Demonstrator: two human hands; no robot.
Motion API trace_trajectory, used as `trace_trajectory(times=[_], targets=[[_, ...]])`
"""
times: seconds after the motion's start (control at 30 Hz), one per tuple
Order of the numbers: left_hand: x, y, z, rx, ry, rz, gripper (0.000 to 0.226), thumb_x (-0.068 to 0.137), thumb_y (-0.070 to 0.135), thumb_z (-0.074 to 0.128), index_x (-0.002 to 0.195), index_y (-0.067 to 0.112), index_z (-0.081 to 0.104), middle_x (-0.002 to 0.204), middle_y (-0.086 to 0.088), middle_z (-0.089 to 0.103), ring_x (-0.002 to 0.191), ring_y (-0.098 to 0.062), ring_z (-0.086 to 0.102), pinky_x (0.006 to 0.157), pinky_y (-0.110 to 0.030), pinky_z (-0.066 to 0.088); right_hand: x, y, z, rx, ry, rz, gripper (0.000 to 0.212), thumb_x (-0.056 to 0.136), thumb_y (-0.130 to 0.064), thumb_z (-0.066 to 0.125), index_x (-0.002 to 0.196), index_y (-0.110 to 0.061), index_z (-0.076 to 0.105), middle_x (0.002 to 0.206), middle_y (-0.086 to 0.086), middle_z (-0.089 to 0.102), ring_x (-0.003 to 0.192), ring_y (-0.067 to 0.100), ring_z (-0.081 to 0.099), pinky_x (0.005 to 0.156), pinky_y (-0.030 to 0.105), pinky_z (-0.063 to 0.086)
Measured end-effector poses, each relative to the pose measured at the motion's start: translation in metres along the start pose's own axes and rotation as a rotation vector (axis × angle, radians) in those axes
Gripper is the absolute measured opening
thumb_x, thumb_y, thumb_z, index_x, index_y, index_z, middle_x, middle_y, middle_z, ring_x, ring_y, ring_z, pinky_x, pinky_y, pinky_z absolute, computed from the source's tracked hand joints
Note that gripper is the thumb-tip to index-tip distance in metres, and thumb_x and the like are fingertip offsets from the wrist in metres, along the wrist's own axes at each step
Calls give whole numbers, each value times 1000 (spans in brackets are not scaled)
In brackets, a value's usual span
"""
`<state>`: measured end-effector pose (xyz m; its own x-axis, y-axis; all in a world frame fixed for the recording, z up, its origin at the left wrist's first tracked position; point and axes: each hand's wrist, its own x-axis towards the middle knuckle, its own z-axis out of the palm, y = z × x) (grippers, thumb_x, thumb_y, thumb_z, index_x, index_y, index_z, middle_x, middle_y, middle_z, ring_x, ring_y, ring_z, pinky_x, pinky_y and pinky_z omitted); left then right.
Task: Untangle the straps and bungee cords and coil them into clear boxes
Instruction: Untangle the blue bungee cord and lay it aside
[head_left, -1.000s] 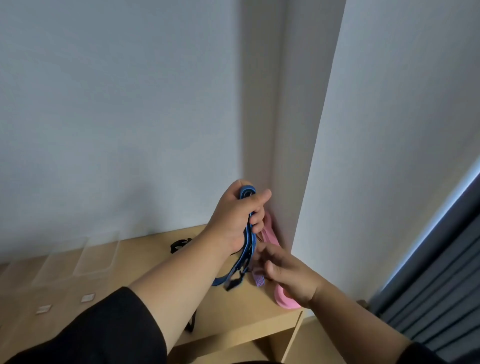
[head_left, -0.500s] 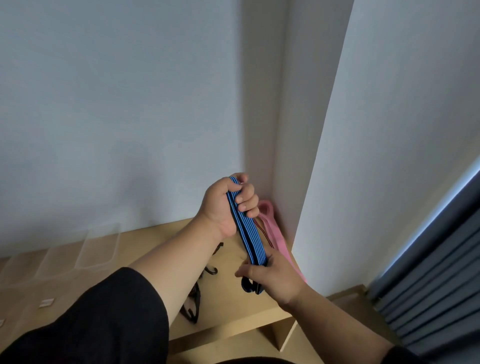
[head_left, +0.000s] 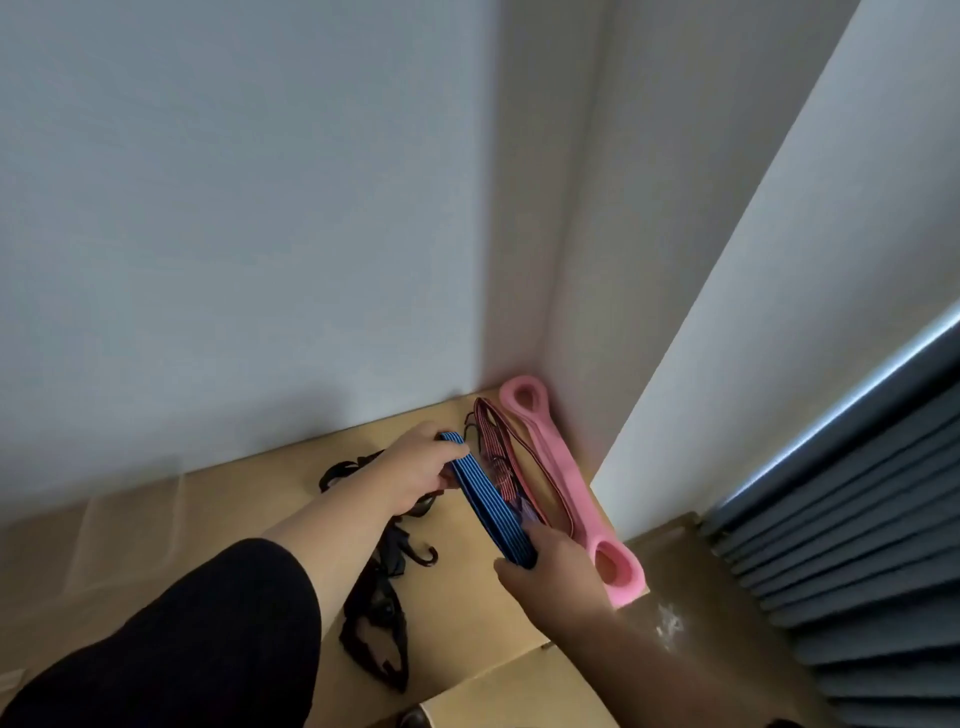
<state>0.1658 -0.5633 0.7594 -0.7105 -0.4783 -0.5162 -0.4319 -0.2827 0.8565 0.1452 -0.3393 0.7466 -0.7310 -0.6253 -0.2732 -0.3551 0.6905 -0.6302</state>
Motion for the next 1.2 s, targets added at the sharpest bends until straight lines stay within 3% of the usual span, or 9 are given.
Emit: trace_trajectory(times=[0.23,0.37,0.47,0.6,0.67,0.77,0.9,1.03,1.2], targets=[[75,-9,-11,258,50,116,29,86,13,76,104,27,58,102,-5,71,86,-19,73,80,-41,62,36,5,22,-146,-38,188,29,86,-34,56,114,-30,51,85,-11,61,73,6,64,67,26,60],[106,1,0,360,53,190,32,82,19,80,98,32,56,100,3,68,89,-18,68,80,-40,59,52,6,22,-196,7,233,36,91,-43,54,123,-30,42,80,-14,58,63,3,60,48,18,48],[130,13,13,457,31,258,33,84,23,76,107,36,56,102,14,63,85,-10,62,69,-30,51,72,12,13,-212,30,283,55,93,-43,55,137,-27,25,75,-13,57,58,3,59,40,21,45],[155,18,20,581,4,219,38,92,20,68,125,34,55,116,3,61,77,-22,66,61,-34,56,96,14,4,-160,-11,359,68,88,-34,57,143,-27,16,71,-3,65,52,12,66,39,28,53],[168,14,23,647,1,201,38,93,20,68,128,32,57,117,5,58,82,-20,64,64,-31,54,108,19,3,-178,-73,401,67,86,-35,57,141,-25,20,73,-2,67,52,12,67,39,28,54],[183,6,25,731,-20,177,35,93,25,68,127,29,60,115,6,57,94,-20,61,70,-26,47,119,30,10,-257,-158,419,35,91,-44,55,116,-21,48,74,-5,66,56,8,66,43,29,57],[194,-4,25,803,-5,146,20,94,27,68,113,27,64,108,4,65,94,-18,62,75,-29,45,124,40,22,-319,-137,364,17,93,-45,52,93,-30,45,69,-9,60,52,2,58,31,15,29],[197,-5,21,836,8,136,10,95,26,67,102,31,63,102,4,68,88,-19,64,73,-32,51,132,43,27,-393,-156,297,22,88,-48,59,93,-30,50,74,-12,57,60,5,55,38,19,29],[197,-2,16,920,59,172,22,95,29,65,116,23,67,108,3,68,93,-20,65,79,-35,53,140,44,33,-540,-83,188,50,87,-60,52,121,-25,60,119,4,51,104,23,48,73,36,40]])
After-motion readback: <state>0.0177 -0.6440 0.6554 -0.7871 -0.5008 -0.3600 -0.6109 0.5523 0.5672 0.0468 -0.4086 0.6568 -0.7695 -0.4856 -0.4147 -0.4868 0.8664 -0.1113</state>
